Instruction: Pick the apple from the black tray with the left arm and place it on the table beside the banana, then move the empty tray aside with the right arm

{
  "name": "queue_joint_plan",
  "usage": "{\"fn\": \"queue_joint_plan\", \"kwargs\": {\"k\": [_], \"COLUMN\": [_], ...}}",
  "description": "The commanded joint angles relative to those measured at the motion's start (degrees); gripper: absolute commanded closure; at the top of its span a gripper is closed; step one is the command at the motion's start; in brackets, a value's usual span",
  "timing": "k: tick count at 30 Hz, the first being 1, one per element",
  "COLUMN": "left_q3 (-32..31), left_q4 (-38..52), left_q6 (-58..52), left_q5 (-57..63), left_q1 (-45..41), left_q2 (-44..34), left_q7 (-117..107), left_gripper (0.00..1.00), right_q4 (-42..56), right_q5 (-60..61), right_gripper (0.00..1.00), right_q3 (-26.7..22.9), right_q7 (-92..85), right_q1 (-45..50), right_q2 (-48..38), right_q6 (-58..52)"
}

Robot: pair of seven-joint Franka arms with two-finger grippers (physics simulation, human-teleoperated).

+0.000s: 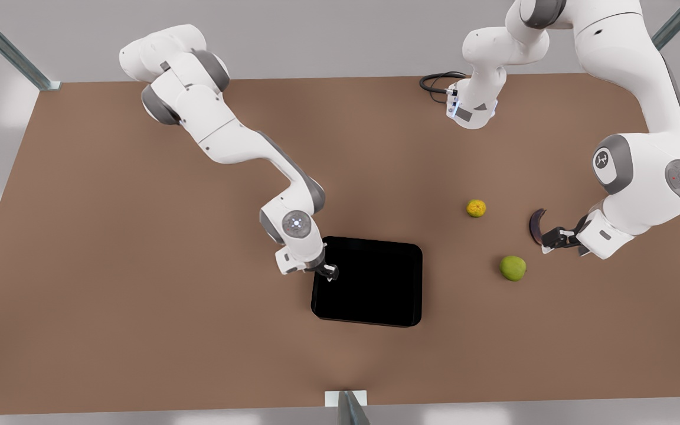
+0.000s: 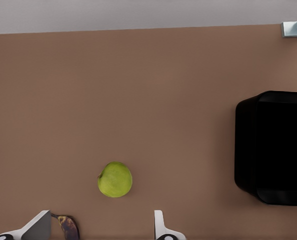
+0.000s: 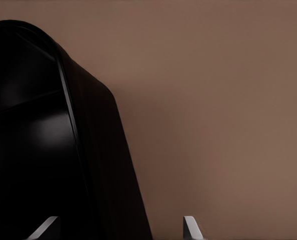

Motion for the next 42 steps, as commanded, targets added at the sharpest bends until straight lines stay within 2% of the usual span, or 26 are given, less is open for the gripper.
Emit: {"fn": "queue_joint_plan", "kwargs": {"k": [1, 2, 6, 7, 9, 10, 16, 25, 28, 32, 35, 39, 42], "left_q3": [-0.08, -0.08, -0.08, -0.08, -0.08, -0.08, -0.08, -0.08, -0.08, -0.08, -0.08, -0.08, -0.08], "left_q4": [0.03, 0.03, 0.03, 0.03, -0.06, -0.15, -0.23, -0.23, -0.23, -0.23, -0.15, -0.23, -0.23], "left_q6": [0.04, 0.04, 0.04, 0.04, 0.04, 0.04, 0.04, 0.04, 0.04, 0.04, 0.04, 0.04, 0.04], "left_q5": [0.08, 0.08, 0.08, 0.00, 0.08, 0.17, 2.10, 2.10, 2.19, 2.19, 2.19, 2.19, 2.19], "left_q1": [-0.01, -0.01, -0.01, -0.01, -0.01, -0.01, -0.10, -0.10, -0.10, -0.10, -0.10, -0.10, -0.10], "left_q2": [-0.06, -0.06, -0.06, -0.06, -0.06, 0.03, -0.06, -0.06, 0.02, 0.03, 0.03, 0.03, 0.03], "left_q7": [0.02, 0.02, 0.02, 0.02, 0.02, -1.38, -1.83, -1.83, -1.83, -1.83, -1.83, -1.74, -1.82], "left_gripper": [0.00, 0.00, 0.00, 0.00, 0.00, 0.00, 0.00, 0.00, 0.00, 0.00, 0.00, 0.00, 0.00], "right_q4": [-0.07, -0.07, -0.07, -0.07, -0.07, 0.02, 0.02, -0.07, -0.07, -0.07, -0.07, -0.07, -0.07], "right_q5": [-0.86, -0.86, -0.86, -0.86, -0.42, -0.42, -0.33, -0.15, -0.24, -0.24, 0.02, 0.02, 0.02], "right_gripper": [0.11, 0.15, 0.16, 0.23, 0.52, 0.57, 0.72, 0.73, 0.77, 0.87, 0.89, 0.92, 0.92], "right_q3": [0.02, 0.02, 0.02, 0.02, -0.07, -0.07, -0.07, 1.86, 1.95, 1.95, 2.30, 3.09, 3.45], "right_q7": [0.21, 0.21, 0.21, 0.21, -1.19, -1.19, -1.28, -1.72, -1.63, -1.63, -1.54, -1.54, -1.98], "right_q1": [0.04, 0.48, 0.48, 0.39, 0.22, 0.13, 0.13, 0.13, 0.21, 0.21, 0.13, 0.04, 0.04], "right_q2": [0.26, 0.26, 1.32, 1.32, 1.32, 1.32, 1.32, -2.99, -2.99, -2.99, -3.52, -5.54, -8.61], "right_q6": [1.62, 1.62, 1.71, 1.62, 1.62, 1.62, 1.62, 0.39, -0.58, -0.58, -0.66, -3.83, -10.33]}}
